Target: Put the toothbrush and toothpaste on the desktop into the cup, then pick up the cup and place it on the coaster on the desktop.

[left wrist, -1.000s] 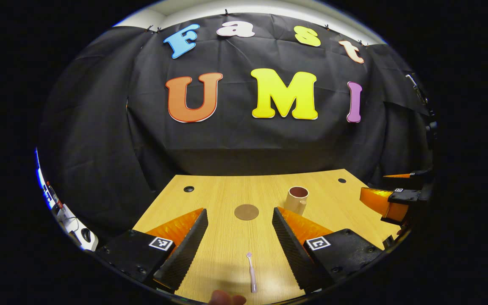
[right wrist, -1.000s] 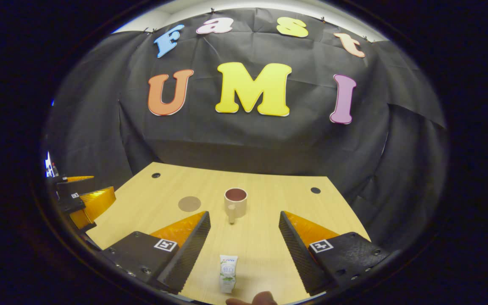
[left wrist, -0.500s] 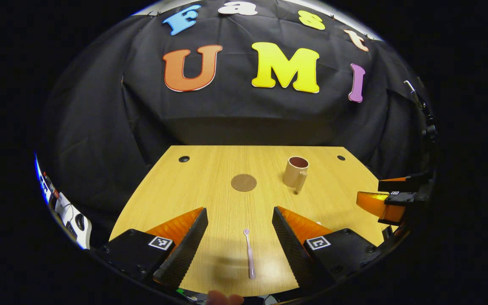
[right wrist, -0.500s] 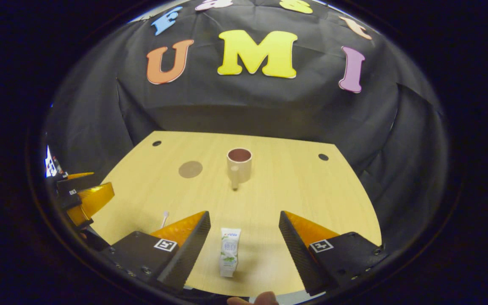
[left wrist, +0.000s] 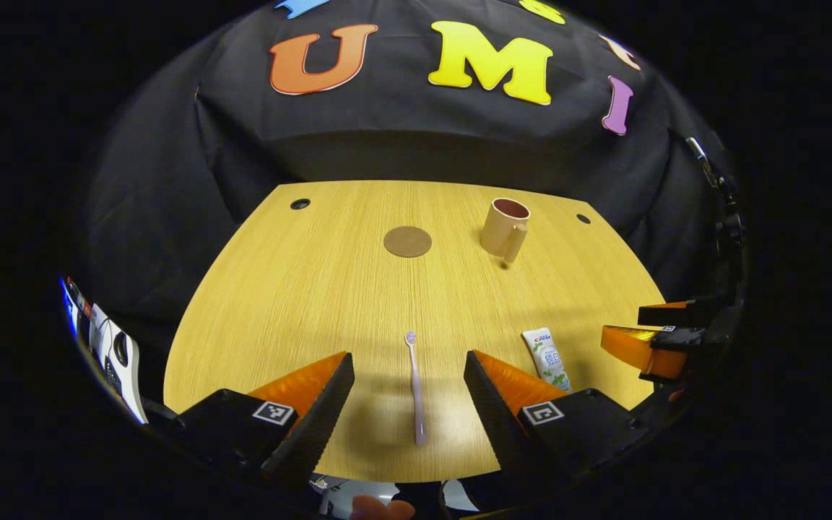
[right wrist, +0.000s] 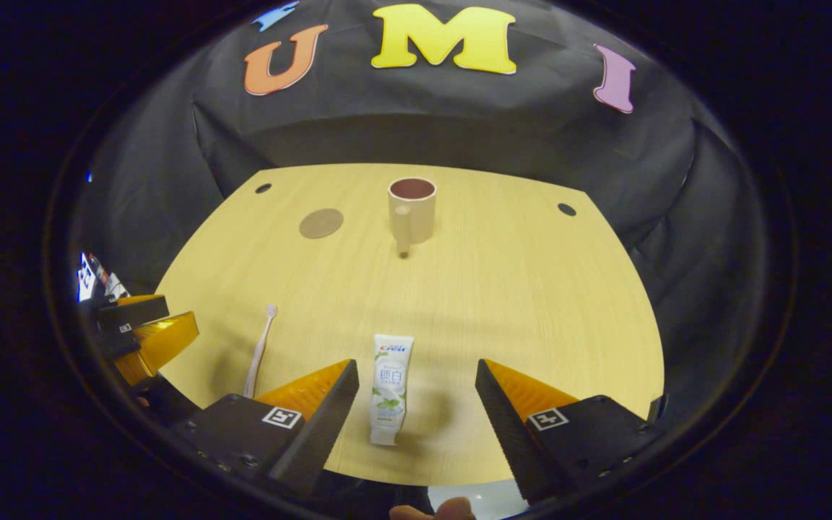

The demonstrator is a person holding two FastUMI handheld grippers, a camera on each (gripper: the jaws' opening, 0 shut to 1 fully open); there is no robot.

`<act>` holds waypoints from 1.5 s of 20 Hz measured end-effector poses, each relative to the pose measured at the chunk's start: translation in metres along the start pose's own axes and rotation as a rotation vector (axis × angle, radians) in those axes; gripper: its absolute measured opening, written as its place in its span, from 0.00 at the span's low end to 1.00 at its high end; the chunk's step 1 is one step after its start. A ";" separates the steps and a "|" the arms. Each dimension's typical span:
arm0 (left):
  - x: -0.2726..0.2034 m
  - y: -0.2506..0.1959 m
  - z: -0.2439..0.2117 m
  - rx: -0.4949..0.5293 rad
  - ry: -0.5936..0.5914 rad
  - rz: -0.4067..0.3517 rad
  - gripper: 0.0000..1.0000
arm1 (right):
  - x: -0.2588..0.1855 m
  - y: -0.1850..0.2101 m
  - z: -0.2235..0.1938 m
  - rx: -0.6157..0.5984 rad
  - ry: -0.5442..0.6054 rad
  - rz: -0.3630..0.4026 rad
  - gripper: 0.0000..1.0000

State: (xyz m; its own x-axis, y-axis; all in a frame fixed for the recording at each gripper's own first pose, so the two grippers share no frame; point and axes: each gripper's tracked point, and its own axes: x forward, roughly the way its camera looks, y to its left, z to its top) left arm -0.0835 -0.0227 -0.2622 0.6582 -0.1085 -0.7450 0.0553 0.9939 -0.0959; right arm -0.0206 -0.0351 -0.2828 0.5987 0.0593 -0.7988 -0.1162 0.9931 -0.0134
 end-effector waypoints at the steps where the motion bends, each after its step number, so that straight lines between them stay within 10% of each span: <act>1: 0.002 -0.001 -0.004 -0.008 0.013 0.000 0.99 | 0.005 -0.001 -0.004 0.008 0.018 -0.001 0.96; 25: 0.027 0.005 -0.066 -0.076 0.274 -0.033 0.99 | 0.077 0.027 -0.088 0.010 0.485 -0.009 0.96; 30: 0.029 0.007 -0.071 -0.088 0.290 -0.029 0.99 | 0.079 0.031 -0.090 0.010 0.507 -0.010 0.75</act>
State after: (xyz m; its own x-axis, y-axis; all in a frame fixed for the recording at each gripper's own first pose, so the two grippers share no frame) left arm -0.1169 -0.0204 -0.3315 0.4144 -0.1515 -0.8974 -0.0022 0.9859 -0.1675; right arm -0.0484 -0.0090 -0.4009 0.1390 -0.0038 -0.9903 -0.1033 0.9945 -0.0183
